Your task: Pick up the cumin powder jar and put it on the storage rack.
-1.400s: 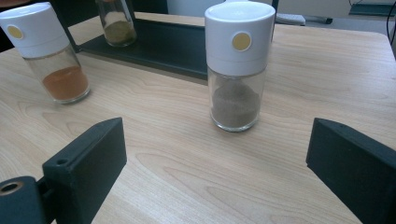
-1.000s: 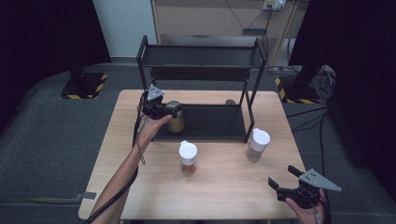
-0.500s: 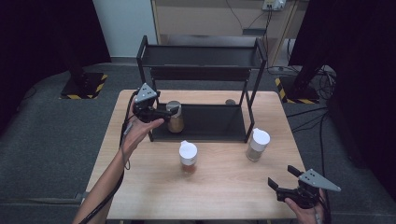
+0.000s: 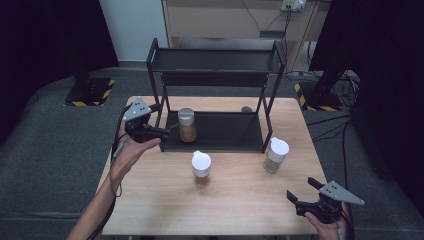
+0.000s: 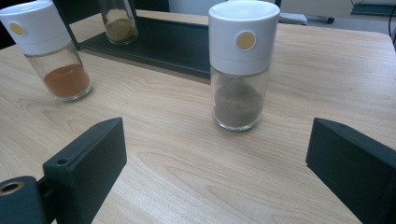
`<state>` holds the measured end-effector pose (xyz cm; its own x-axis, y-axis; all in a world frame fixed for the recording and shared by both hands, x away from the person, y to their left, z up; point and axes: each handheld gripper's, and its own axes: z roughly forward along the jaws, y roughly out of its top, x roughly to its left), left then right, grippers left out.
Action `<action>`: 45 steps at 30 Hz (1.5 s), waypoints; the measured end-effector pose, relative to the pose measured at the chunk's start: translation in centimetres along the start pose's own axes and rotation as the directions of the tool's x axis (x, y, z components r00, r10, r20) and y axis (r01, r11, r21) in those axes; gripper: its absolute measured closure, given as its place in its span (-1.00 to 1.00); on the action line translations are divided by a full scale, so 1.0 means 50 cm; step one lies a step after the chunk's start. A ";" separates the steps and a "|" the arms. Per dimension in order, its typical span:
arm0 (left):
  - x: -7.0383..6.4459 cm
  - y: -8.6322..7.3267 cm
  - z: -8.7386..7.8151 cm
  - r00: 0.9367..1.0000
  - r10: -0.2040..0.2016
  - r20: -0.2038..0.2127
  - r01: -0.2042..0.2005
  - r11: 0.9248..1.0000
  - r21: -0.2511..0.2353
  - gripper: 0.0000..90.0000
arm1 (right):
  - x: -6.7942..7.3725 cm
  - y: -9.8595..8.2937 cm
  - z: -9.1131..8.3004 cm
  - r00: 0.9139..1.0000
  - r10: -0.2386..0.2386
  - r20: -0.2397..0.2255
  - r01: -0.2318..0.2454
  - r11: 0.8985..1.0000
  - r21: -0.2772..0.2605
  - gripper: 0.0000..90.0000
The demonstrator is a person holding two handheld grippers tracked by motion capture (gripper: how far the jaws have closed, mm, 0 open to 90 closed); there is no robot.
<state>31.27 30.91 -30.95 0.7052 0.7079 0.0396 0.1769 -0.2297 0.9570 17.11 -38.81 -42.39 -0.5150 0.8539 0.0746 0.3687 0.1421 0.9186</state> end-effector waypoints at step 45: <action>-0.089 -0.278 -0.196 0.992 -0.116 -0.059 0.113 0.992 -0.048 -0.95 | 0.004 0.002 0.001 1.000 -0.006 0.008 0.006 1.000 0.007 -0.88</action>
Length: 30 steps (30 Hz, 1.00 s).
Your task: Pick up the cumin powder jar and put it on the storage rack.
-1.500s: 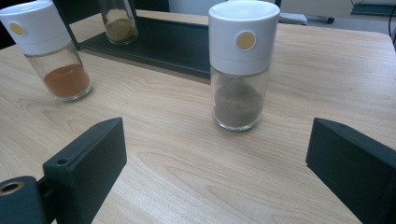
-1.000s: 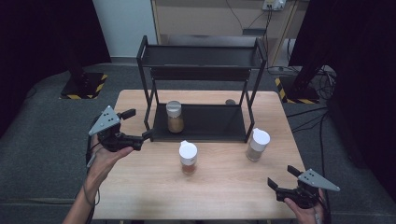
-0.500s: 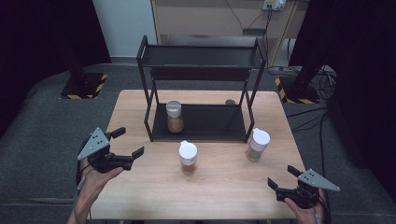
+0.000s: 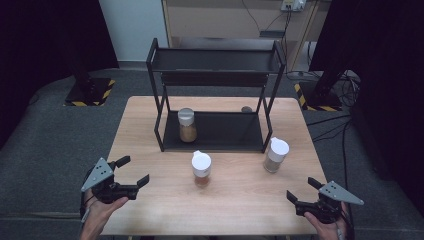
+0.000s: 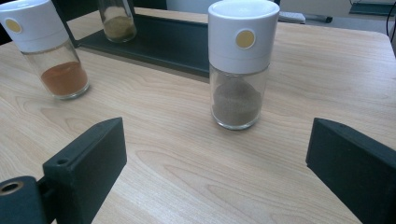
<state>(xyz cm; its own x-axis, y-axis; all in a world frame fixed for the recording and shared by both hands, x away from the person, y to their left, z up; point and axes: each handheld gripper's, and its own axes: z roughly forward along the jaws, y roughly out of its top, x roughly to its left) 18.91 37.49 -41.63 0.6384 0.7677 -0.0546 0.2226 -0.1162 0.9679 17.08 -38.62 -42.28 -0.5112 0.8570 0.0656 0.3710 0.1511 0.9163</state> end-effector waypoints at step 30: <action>-0.003 -0.102 -0.006 0.998 -0.018 -0.063 0.018 1.000 0.001 -0.93 | 0.001 0.001 0.001 1.000 -0.004 -0.002 0.004 1.000 0.004 -0.88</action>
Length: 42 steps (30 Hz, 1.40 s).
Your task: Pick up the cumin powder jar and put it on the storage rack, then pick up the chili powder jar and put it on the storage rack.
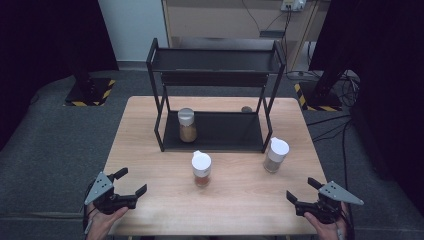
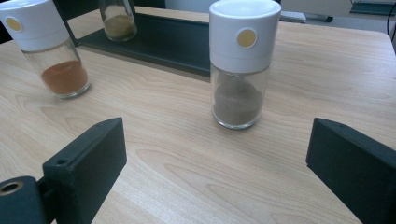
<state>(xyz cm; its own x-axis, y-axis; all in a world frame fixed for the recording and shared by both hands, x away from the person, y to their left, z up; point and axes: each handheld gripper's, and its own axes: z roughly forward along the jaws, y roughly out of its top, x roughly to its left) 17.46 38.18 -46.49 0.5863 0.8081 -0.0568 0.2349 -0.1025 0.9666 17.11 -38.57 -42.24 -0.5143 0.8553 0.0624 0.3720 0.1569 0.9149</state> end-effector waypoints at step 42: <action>0.025 -0.013 -0.003 0.997 0.003 0.079 -0.003 1.000 -0.006 -0.94 | -0.002 -0.001 0.000 1.000 -0.003 -0.007 0.003 1.000 -0.005 -0.89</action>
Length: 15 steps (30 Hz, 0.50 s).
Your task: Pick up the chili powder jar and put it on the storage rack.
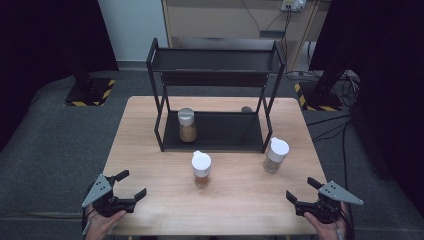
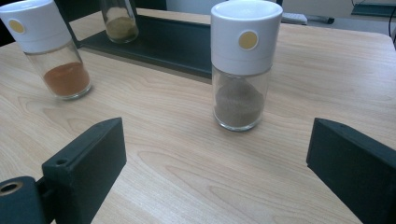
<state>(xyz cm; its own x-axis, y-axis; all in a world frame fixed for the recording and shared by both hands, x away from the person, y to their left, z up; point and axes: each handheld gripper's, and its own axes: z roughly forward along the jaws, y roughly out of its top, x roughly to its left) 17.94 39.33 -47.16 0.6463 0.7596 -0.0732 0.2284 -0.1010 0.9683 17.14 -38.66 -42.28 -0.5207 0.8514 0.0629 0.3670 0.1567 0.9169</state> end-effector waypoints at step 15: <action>0.006 0.001 0.006 1.000 -0.007 0.014 0.007 1.000 0.003 -0.93 | 0.007 0.004 -0.005 1.000 -0.013 -0.007 0.013 1.000 -0.017 -0.92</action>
<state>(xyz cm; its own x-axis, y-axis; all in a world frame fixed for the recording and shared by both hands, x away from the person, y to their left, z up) 18.38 39.36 -47.23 0.6550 0.7510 -0.0832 0.2351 -0.0980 0.9670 16.84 -38.48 -41.97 -0.5312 0.8455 0.0538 0.3472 0.1593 0.9242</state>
